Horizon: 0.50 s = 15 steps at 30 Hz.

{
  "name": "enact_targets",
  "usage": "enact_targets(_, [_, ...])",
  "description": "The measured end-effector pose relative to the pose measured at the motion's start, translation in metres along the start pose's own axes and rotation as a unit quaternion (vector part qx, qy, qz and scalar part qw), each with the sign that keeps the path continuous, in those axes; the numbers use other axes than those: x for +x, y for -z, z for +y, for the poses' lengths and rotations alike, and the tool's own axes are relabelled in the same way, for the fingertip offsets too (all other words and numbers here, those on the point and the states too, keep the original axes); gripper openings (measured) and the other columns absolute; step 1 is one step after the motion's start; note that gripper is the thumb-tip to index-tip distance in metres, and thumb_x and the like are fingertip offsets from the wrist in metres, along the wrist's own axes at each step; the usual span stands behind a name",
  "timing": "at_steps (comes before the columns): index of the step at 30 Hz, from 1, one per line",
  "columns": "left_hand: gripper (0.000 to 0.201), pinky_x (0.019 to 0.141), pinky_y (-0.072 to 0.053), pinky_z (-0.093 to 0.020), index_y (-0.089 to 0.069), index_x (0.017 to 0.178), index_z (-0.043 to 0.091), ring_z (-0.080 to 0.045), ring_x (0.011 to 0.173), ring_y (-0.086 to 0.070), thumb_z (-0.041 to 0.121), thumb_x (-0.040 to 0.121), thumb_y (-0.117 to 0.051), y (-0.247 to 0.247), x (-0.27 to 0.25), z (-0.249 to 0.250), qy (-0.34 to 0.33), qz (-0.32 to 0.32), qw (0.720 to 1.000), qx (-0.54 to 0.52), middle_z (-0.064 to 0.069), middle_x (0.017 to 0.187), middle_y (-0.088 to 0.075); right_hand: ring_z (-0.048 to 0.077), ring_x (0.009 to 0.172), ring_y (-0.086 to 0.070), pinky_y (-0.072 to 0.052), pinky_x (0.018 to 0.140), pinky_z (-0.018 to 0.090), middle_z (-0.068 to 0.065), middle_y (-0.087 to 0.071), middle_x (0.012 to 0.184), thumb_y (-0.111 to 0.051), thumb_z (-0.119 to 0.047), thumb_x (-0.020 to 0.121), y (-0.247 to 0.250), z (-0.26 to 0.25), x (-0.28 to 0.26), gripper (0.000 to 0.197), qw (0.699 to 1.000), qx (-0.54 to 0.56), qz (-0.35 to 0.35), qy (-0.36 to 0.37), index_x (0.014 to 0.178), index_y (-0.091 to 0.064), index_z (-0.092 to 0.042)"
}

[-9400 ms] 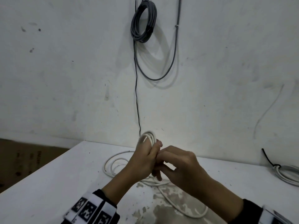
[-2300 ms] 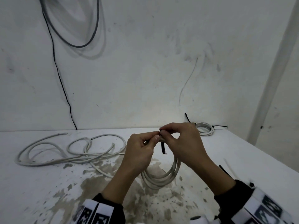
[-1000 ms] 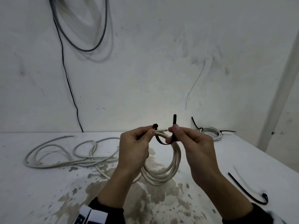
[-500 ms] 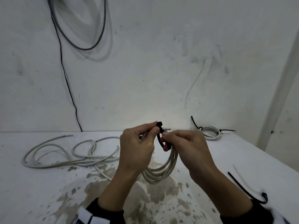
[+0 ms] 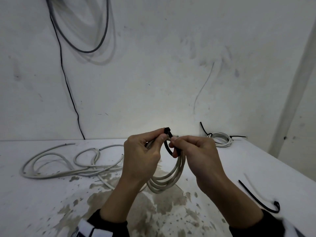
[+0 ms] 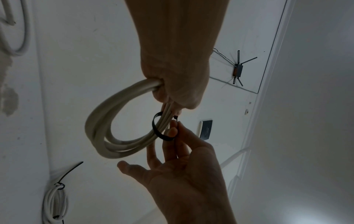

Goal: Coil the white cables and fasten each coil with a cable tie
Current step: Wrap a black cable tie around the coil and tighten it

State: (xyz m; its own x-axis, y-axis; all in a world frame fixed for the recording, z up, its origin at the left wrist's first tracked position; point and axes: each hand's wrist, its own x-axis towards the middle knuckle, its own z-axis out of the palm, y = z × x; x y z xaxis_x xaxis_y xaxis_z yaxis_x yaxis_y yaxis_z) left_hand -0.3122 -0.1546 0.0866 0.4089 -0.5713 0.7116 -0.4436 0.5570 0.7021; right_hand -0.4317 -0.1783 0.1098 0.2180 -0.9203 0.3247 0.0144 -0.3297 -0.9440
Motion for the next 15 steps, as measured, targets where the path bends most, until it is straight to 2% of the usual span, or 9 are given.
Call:
enact_targets(2, [0.03, 0.056, -0.051, -0.024, -0.074, 0.085, 0.034, -0.015, 0.064, -0.067, 0.005, 0.082, -0.067, 0.0, 0.0, -0.002, -0.025, -0.002, 0.999, 0.025, 0.031, 0.065, -0.067, 0.007, 0.054, -0.056, -0.042, 0.052, 0.002, 0.004, -0.059, 0.049, -0.066, -0.015, 0.083, -0.001, -0.002, 0.0, 0.029, 1.0, 0.022, 0.006, -0.013, 0.055, -0.071, -0.012])
enact_targets(5, [0.026, 0.066, -0.054, -0.019, -0.072, 0.096, 0.027, -0.009, 0.074, -0.07, 0.006, 0.082, -0.068, 0.003, 0.001, -0.004, -0.054, -0.016, 0.998, 0.04, 0.036, 0.071, -0.065, 0.01, 0.056, -0.057, -0.046, 0.057, 0.015, 0.008, -0.06, 0.055, -0.065, -0.013, 0.082, -0.001, -0.007, 0.003, 0.025, 0.999, 0.034, -0.005, -0.04, 0.059, -0.071, -0.009])
enact_targets(8, [0.025, 0.07, -0.054, -0.017, -0.07, 0.096, 0.029, -0.005, 0.076, -0.07, 0.009, 0.082, -0.068, 0.011, 0.004, -0.004, -0.074, -0.036, 0.996, 0.03, 0.031, 0.077, -0.069, 0.004, 0.052, -0.055, -0.041, 0.053, 0.015, 0.009, -0.063, 0.065, -0.063, -0.011, 0.083, 0.0, -0.011, 0.006, 0.019, 0.996, 0.027, -0.038, -0.077, 0.068, -0.072, -0.005])
enact_targets(11, [0.02, 0.067, -0.054, -0.019, -0.073, 0.095, 0.027, -0.01, 0.072, -0.07, 0.014, 0.081, -0.067, 0.017, 0.006, -0.006, -0.075, -0.056, 0.995, 0.018, 0.021, 0.08, -0.073, 0.006, 0.056, -0.053, -0.042, 0.052, 0.013, 0.012, -0.062, 0.073, -0.063, -0.011, 0.083, 0.0, -0.012, 0.008, 0.016, 0.994, 0.032, -0.062, -0.086, 0.075, -0.072, 0.0])
enact_targets(13, [0.016, 0.061, -0.046, -0.007, -0.074, 0.094, 0.016, 0.005, 0.061, -0.065, 0.007, 0.082, -0.068, 0.02, 0.007, -0.005, -0.065, -0.073, 0.995, -0.007, 0.018, 0.075, -0.074, 0.007, 0.058, -0.053, -0.043, 0.051, 0.012, 0.012, -0.062, 0.074, -0.063, -0.012, 0.084, -0.002, -0.011, 0.009, 0.016, 0.993, 0.038, -0.071, -0.086, 0.075, -0.072, -0.003])
enact_targets(15, [0.02, 0.053, -0.035, 0.003, -0.071, 0.099, 0.007, 0.014, 0.044, -0.052, -0.001, 0.082, -0.064, 0.022, 0.007, -0.002, -0.045, -0.086, 0.995, -0.033, 0.017, 0.059, -0.07, 0.007, 0.057, -0.054, -0.045, 0.046, 0.009, 0.012, -0.062, 0.07, -0.065, -0.013, 0.084, -0.005, -0.01, 0.01, 0.016, 0.993, 0.048, -0.072, -0.082, 0.073, -0.073, -0.005])
